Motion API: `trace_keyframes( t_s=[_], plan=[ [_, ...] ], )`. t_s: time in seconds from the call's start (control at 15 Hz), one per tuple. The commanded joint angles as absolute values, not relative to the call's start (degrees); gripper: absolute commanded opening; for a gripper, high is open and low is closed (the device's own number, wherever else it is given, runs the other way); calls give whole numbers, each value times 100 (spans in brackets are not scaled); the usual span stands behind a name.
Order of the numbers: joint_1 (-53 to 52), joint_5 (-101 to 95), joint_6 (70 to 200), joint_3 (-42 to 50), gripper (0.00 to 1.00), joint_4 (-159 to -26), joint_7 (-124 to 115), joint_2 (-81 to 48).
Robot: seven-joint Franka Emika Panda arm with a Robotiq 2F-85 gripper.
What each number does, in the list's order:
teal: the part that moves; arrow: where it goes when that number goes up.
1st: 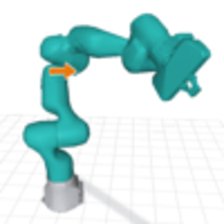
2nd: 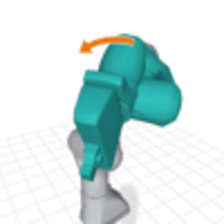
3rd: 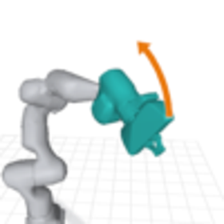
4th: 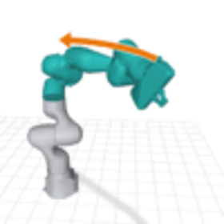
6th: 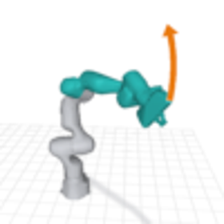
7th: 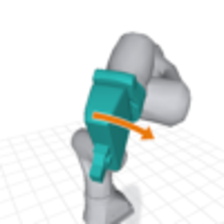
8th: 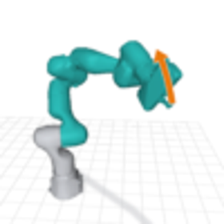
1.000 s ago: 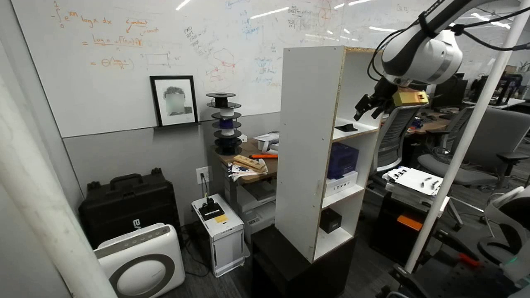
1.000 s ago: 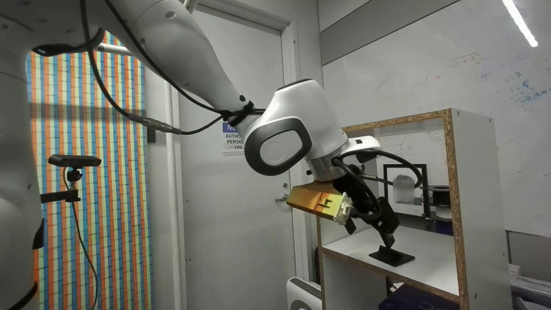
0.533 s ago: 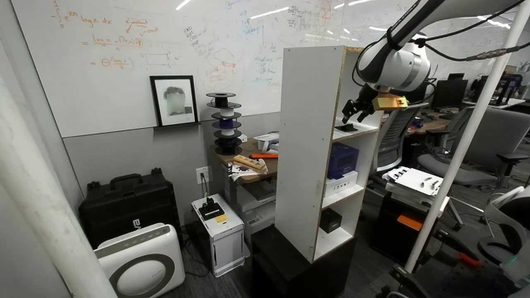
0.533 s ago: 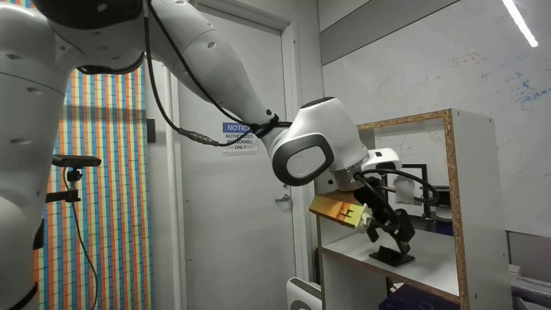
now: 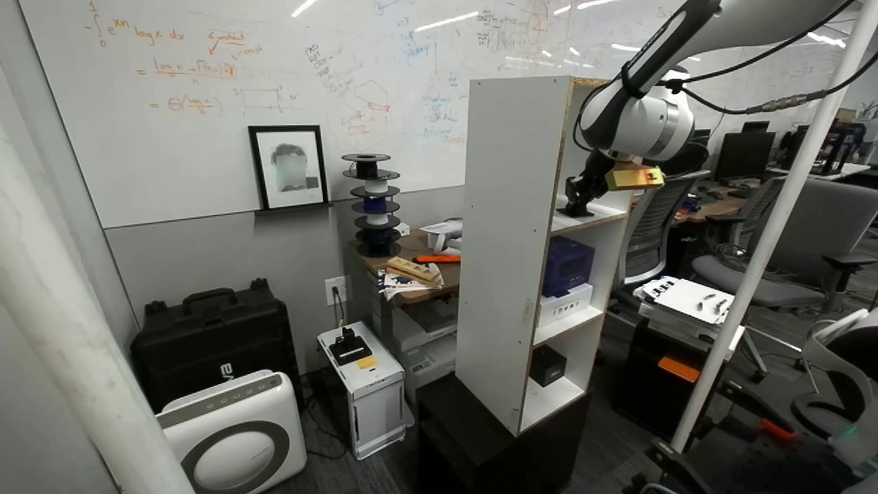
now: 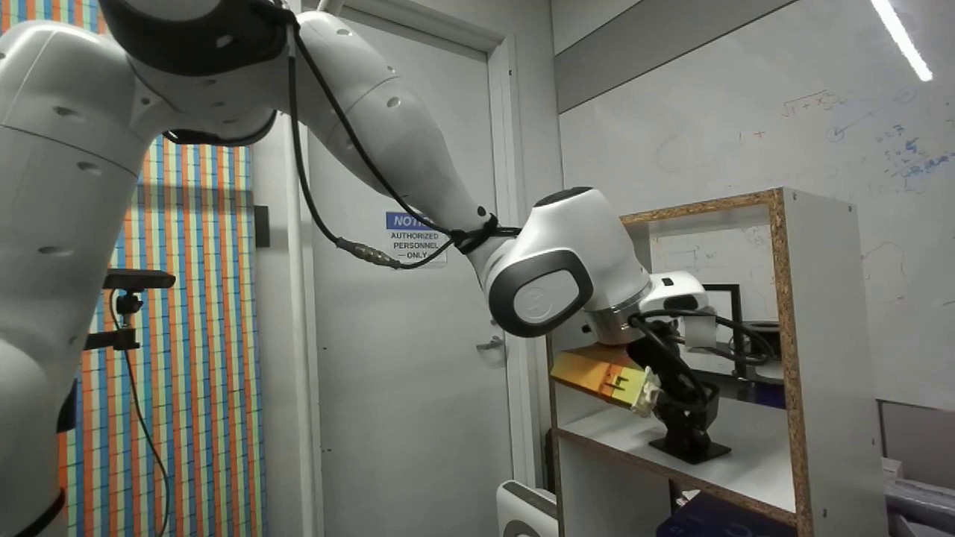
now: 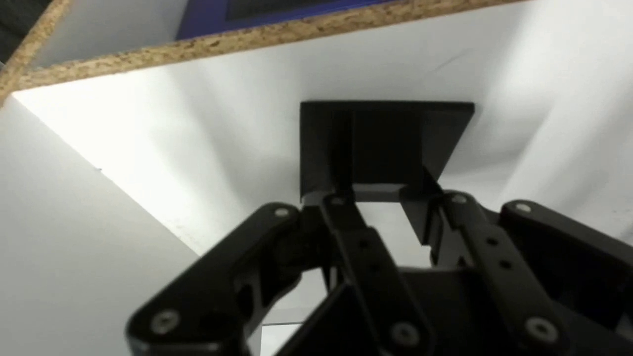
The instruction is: Put the black object on top of the shelf.
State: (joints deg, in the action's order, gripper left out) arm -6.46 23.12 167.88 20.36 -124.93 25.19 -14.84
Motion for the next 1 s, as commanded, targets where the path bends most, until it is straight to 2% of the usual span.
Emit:
trace_keyframes(
  t_s=[0.0, 0.27, 0.6, 0.93],
  plan=[
    [-435, 2589, 16854, 1933, 17, -12922, 2866, -1030],
    [-174, 2629, 16573, 2124, 17, -13972, 3259, -6],
    [206, 1799, 16265, 2506, 18, -15209, 3473, 1488],
    [1252, 153, 16321, 2100, 18, -15860, 3086, 2977]
  ],
)
